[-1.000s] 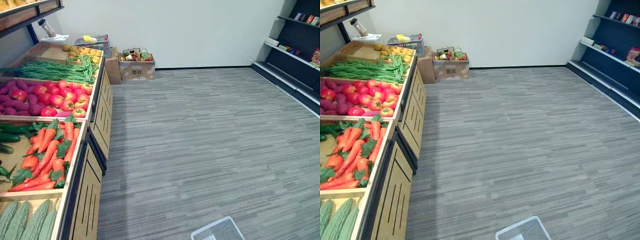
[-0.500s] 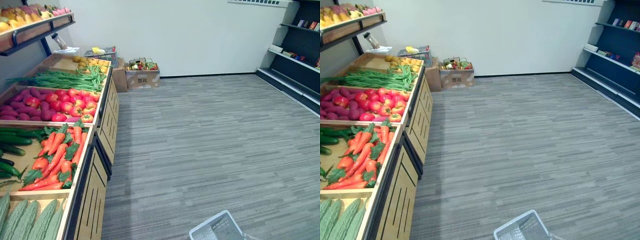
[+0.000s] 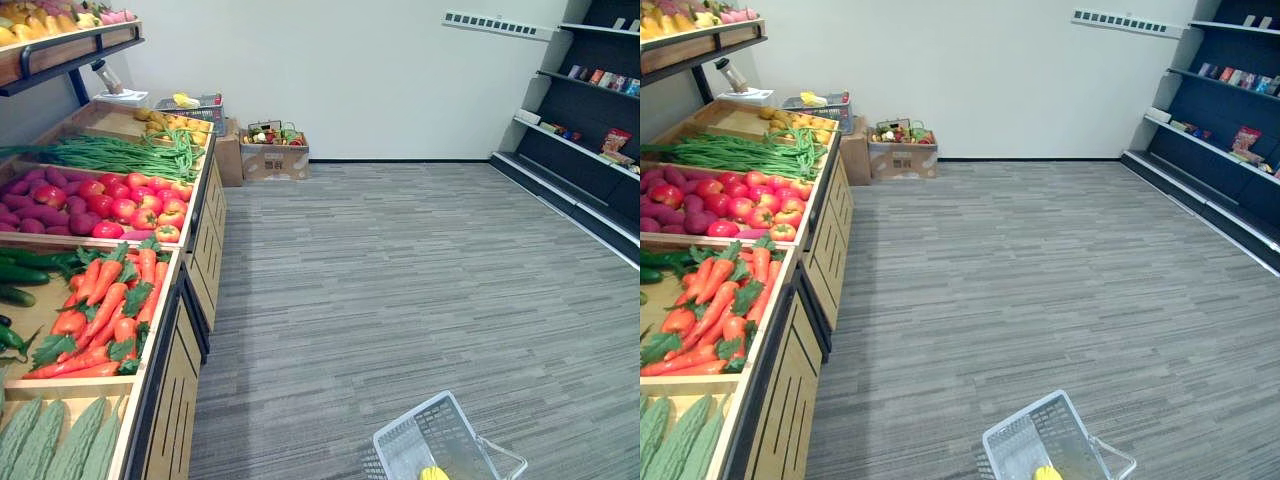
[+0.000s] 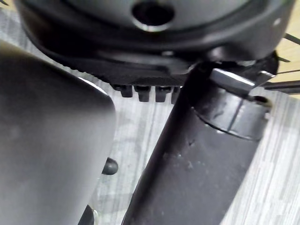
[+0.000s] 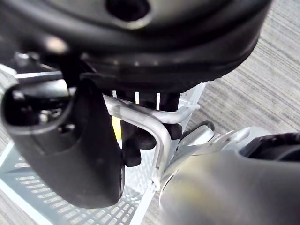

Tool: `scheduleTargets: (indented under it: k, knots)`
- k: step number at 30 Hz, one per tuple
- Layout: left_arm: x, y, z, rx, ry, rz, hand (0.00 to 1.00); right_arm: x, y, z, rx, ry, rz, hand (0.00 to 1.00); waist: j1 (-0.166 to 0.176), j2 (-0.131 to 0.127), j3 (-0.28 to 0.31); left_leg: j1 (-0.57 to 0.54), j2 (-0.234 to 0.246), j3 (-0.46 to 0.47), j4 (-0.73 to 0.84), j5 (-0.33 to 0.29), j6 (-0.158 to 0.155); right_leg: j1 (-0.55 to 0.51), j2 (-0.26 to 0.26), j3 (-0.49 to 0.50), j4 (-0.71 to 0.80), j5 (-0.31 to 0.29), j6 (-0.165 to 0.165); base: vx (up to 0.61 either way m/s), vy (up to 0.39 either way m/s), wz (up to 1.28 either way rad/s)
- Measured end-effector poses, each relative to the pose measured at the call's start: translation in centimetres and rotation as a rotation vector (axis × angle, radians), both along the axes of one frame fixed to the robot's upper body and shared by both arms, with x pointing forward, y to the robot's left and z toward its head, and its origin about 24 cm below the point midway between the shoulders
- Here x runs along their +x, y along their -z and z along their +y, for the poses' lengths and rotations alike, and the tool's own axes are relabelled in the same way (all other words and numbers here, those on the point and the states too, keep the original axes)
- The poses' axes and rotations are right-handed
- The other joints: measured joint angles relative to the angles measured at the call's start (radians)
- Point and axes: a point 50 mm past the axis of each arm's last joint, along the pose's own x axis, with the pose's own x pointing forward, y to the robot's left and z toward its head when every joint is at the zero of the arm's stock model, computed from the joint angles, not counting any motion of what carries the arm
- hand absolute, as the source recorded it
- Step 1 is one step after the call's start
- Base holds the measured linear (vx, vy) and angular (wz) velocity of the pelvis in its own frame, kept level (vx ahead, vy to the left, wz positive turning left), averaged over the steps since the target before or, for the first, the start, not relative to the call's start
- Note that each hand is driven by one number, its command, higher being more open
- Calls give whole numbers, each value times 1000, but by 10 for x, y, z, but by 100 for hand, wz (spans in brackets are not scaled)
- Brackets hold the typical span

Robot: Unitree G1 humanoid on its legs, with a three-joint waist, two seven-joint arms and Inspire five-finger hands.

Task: Pick vegetable in the basket

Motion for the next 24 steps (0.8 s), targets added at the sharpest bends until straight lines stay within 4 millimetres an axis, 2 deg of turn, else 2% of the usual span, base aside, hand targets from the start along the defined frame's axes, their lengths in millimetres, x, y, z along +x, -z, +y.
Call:
scheduleTargets:
  k: [1,2,3,4,5,6,7,8,9,12,13,15,16,17,18,19,20,21,23,24]
  knots:
    - [0,0,-1,-5,-1,4,100,1,0,1,8,7,-3,0,-2,11,5,4,18,-7,-12,-1,-1,-19,22,11,-35,5,3,14,-75,23]
    - [-1,1,-2,-9,-12,7,100,1,0,3,17,29,-9,0,-5,13,10,18,28,-17,-41,-1,-2,-39,33,17,-112,35,21,75,-156,36]
    - [-3,1,-2,-11,-46,11,100,0,0,2,20,54,-10,0,-9,15,16,42,37,-31,-65,-4,-8,-37,31,6,-164,121,25,136,-179,40]
    - [-5,1,-2,-12,-59,17,100,-3,0,3,22,61,-2,0,-8,18,17,54,43,-38,-81,-5,-15,-23,31,-9,-174,169,14,349,-247,48]
    - [-7,3,-7,-22,-86,22,100,-3,-1,-2,4,58,0,0,-5,32,31,86,61,-44,-106,10,-31,-13,45,-42,-121,139,-30,357,-200,36]
    - [-5,2,-6,-22,-93,15,100,-1,-2,-2,-2,52,-7,0,-2,30,40,92,62,-51,-108,25,-43,-30,39,-48,-66,109,-44,422,-248,44]
    - [-4,2,-5,-20,-98,10,100,0,-2,-3,-11,29,-1,0,-1,23,49,104,63,-68,-110,45,-67,-49,22,-69,21,44,-55,253,-177,36]
    - [-5,2,-4,-20,-106,11,100,-2,-2,-3,-13,21,6,0,-1,20,50,115,61,-75,-110,54,-73,-48,13,-80,55,14,-56,309,-225,57]
    - [-7,2,-2,-20,-128,13,100,-3,-2,-3,-14,24,12,0,-2,9,49,129,54,-87,-109,71,-75,-46,-12,-101,116,-41,-55,248,-170,55]
    - [-12,1,2,-34,-169,8,100,-4,-2,-3,-14,28,28,0,-1,-8,28,130,51,-89,-70,109,-82,-31,-38,-123,182,-126,-55,298,-238,44]
    - [-12,1,2,-34,-170,7,100,-4,-2,-2,-12,28,33,0,0,-11,24,120,52,-94,-50,118,-71,-20,-38,-129,170,-134,-61,225,-230,37]
    - [-12,1,4,-49,-209,9,100,-11,0,-1,-1,22,81,0,-3,-14,-2,34,58,-131,95,146,-66,34,-26,-163,75,-146,-71,242,-272,59]
    - [-10,0,7,-66,-262,-9,100,-17,1,-2,-3,12,113,0,-5,-6,-6,-61,79,-138,274,174,-85,95,-7,-188,1,-146,-70,218,-254,85]
    - [-6,-1,8,-77,-304,-29,100,-23,2,-2,2,14,138,0,-6,-1,-3,-147,107,-116,438,172,-72,151,18,-199,-58,-136,-75,223,-255,80]
    - [-4,-2,10,-65,-316,-52,100,-28,2,-2,9,21,161,0,-1,-3,-2,-187,116,-90,520,145,-59,188,28,-203,-93,-125,-85,197,-176,49]
    - [1,-4,13,-48,-334,-104,100,-39,4,-2,19,40,212,0,19,-15,-1,-245,122,-16,588,92,-42,255,32,-216,-154,-106,-88,254,-164,24]
    - [4,-5,14,-42,-332,-130,100,-44,5,-2,22,43,230,0,33,-32,-1,-287,107,77,548,51,-47,304,23,-222,-195,-98,-76,268,-129,16]
    - [6,-6,13,-40,-313,-139,100,-44,5,-2,22,41,229,0,34,-38,0,-304,91,114,502,43,-48,320,17,-225,-208,-96,-74,281,-93,19]
    - [15,-7,8,-46,-250,-181,100,-40,4,-5,4,36,195,0,33,-44,23,-369,7,162,300,52,-54,365,-2,-230,-231,-100,-55,321,-18,15]
    - [19,-8,6,-50,-224,-195,100,-38,4,-7,-5,38,174,0,35,-45,44,-388,-47,158,179,149,-29,389,-16,-228,-233,-107,-40,279,58,-5]
